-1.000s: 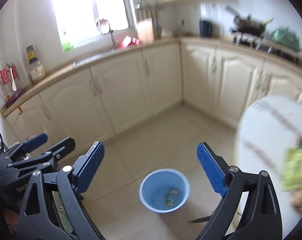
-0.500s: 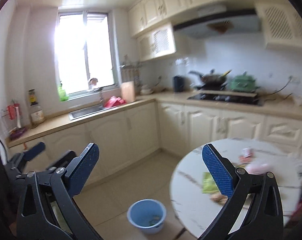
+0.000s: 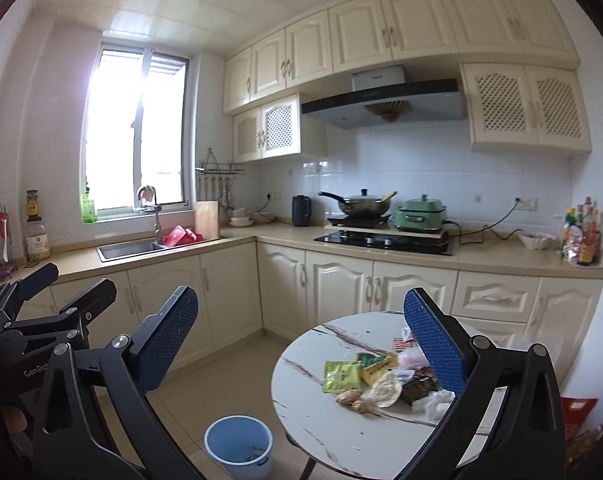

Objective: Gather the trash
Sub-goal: 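Move both tools back from the bucket toward the table, then grasp the ginger root with the left tool while the right tool grasps the small white box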

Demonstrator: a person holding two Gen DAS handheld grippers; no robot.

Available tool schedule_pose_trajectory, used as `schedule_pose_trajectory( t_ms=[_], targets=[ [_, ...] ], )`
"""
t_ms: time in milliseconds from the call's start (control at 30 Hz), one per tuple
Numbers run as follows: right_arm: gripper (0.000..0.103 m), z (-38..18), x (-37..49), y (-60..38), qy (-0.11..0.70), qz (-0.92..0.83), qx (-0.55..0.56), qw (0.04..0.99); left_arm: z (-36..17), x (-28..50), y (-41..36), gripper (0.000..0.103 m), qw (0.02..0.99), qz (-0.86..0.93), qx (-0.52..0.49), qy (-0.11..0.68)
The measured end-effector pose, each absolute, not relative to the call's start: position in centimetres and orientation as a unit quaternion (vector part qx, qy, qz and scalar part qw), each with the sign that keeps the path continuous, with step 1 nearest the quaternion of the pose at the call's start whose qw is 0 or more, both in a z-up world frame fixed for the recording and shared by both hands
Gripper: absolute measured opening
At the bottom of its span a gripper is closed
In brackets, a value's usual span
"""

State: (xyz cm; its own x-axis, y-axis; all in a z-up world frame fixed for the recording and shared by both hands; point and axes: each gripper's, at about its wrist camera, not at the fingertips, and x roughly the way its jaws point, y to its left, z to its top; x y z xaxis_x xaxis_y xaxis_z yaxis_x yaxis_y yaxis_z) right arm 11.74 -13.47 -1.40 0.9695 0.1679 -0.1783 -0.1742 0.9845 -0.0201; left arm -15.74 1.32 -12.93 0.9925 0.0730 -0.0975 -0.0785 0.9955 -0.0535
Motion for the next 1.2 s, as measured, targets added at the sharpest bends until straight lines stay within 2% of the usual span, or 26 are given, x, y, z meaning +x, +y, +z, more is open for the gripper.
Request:
schedule_pose_trajectory(
  t_ms=[367,667,900,1200],
  targets=[
    [0.103,-1.2,11.6,-17.3,0.091,0.053,-0.005,0.994,-10.0,-9.5,0.8,0.102,0.998,0.018,-0.021,0.050],
    [0.103,-3.4,13.6,-20.3,0.109,0.033,0.010,0.993,-8.7,-3.2,-0.3,0.102,0.997,0.008,-0.015,0.071],
    [0.103,-7.6,17.1,-25.3,0.153,-0.003,0.042,0.987,-10.2,4.5,-2.5,0.102,0.990,-0.020,-0.010,0.136],
    [0.103,-16.5,23.2,-32.4,0.259,-0.045,0.077,0.962,-15.1,16.5,-8.9,0.102,0.957,-0.102,0.012,0.272]
  ],
)
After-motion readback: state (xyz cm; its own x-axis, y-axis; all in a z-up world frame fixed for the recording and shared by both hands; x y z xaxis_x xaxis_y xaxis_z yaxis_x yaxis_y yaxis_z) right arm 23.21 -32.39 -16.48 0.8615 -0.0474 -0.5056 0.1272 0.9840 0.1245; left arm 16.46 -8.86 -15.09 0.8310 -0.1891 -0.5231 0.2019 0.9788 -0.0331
